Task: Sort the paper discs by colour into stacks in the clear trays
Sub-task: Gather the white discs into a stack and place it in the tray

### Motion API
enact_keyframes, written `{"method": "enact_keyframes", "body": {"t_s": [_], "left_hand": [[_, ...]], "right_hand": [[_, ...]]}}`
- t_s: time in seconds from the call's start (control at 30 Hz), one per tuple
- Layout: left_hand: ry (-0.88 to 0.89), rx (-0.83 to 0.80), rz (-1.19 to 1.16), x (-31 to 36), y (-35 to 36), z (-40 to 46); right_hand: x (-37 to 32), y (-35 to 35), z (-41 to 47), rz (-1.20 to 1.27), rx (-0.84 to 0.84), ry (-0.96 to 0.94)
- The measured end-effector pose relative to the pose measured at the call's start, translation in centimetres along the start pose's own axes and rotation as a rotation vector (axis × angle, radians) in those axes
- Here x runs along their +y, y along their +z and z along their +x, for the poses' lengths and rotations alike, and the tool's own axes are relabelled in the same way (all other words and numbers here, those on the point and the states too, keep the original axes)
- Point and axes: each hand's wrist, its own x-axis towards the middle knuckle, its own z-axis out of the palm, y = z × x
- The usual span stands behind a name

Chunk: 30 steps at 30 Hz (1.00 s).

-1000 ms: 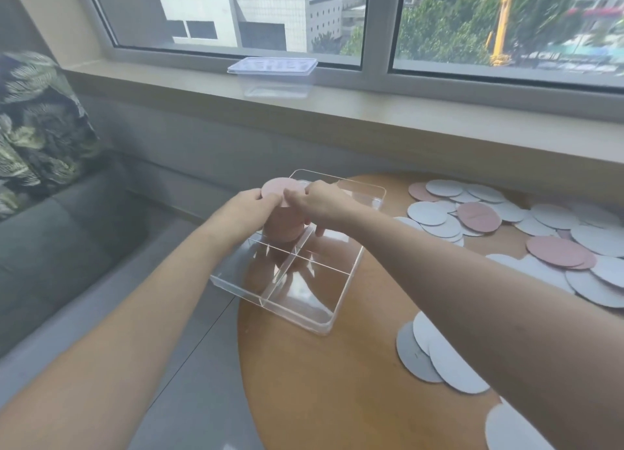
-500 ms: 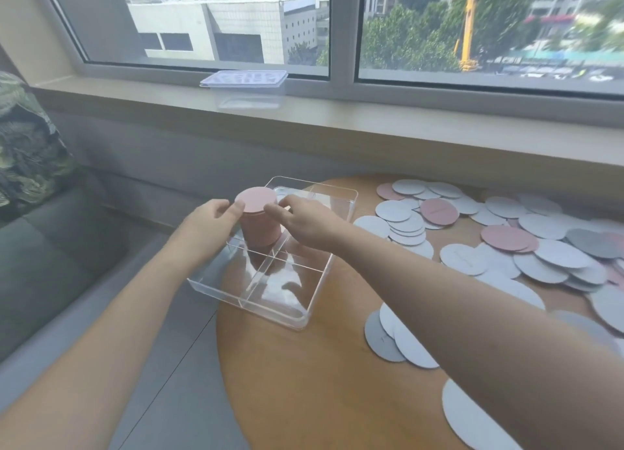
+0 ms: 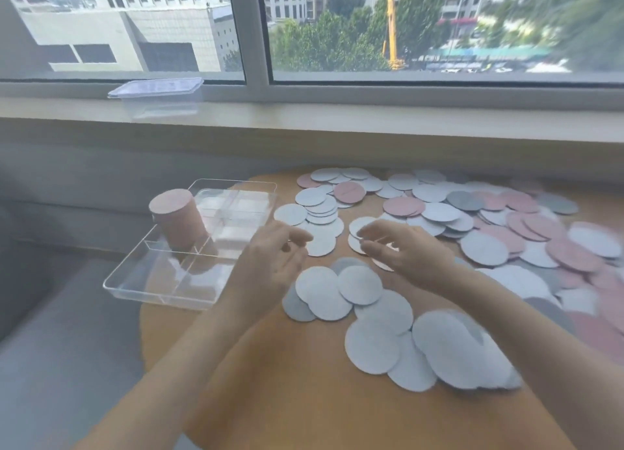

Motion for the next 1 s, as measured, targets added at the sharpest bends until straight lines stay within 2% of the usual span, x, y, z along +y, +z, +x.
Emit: {"method": "enact_keyframes", "body": {"t_s": [0.1,0.2,0.3,0.47,0.63,1.0], "left_hand": [[0.147,-0.129,-0.020,2.6,4.2,-1.9],[0.226,-0.128,0.099,3.2,7.6,-3.4],[0.204,-0.165,0.232,2.5,8.4,-3.5],[0.155,-0.187,0.276,1.4,8.1,-4.1],[0.123,-0.147,0.272,1.7,8.2,-3.9],[0.136,-0.155,0.204,1.9,7.8,-3.9]], "right_hand": [[2.6,-1.5,-5.0,-0.020,-0.036,-0.006],[4.0,-1.2,-8.4,-0.113,-0.116,-0.044],[4.6,-0.5,-9.2,-0.184,-0.129,-0.092],[3.5,0.5,-8.9,-0.316,-0.286,-0.168],[3.0,2.3,-8.1,-0.464,-0.204,-0.259],[4.9,2.4,-8.4,-0.511,-0.010,-0.279]]}}
